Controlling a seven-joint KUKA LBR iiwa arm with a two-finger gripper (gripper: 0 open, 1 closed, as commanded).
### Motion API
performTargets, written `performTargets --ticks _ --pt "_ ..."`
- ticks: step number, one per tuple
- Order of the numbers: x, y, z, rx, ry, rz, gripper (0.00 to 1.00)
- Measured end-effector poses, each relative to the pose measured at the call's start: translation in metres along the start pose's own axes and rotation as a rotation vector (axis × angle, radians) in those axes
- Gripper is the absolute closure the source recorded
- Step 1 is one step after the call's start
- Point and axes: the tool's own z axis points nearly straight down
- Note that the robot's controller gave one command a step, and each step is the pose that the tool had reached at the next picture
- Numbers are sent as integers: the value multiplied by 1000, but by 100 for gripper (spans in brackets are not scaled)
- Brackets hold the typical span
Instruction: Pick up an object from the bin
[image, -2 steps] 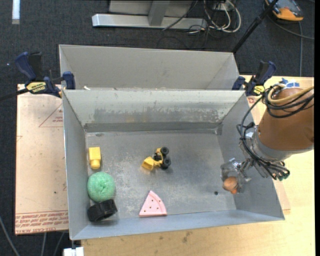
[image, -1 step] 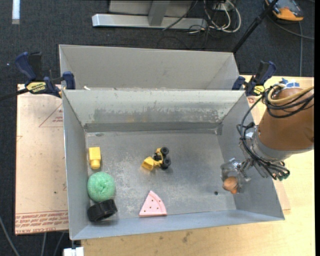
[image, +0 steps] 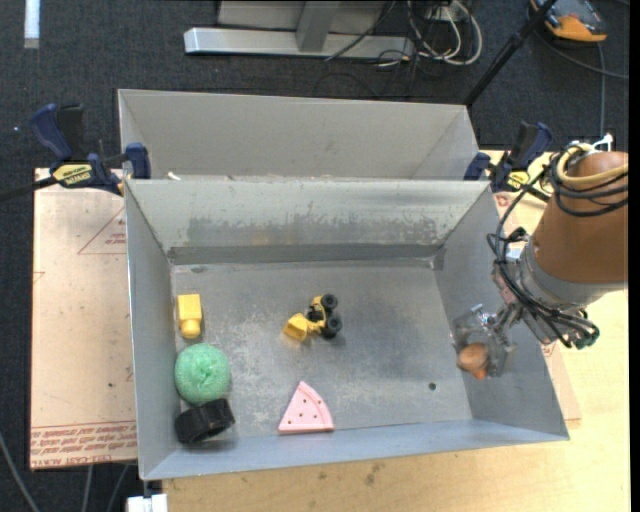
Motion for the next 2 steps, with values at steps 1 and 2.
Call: performTargets --ticks 1,2 --pt "-26 -6 24 13 -16 -23 100" --pt "-18 23 -120 11 -13 -57 100"
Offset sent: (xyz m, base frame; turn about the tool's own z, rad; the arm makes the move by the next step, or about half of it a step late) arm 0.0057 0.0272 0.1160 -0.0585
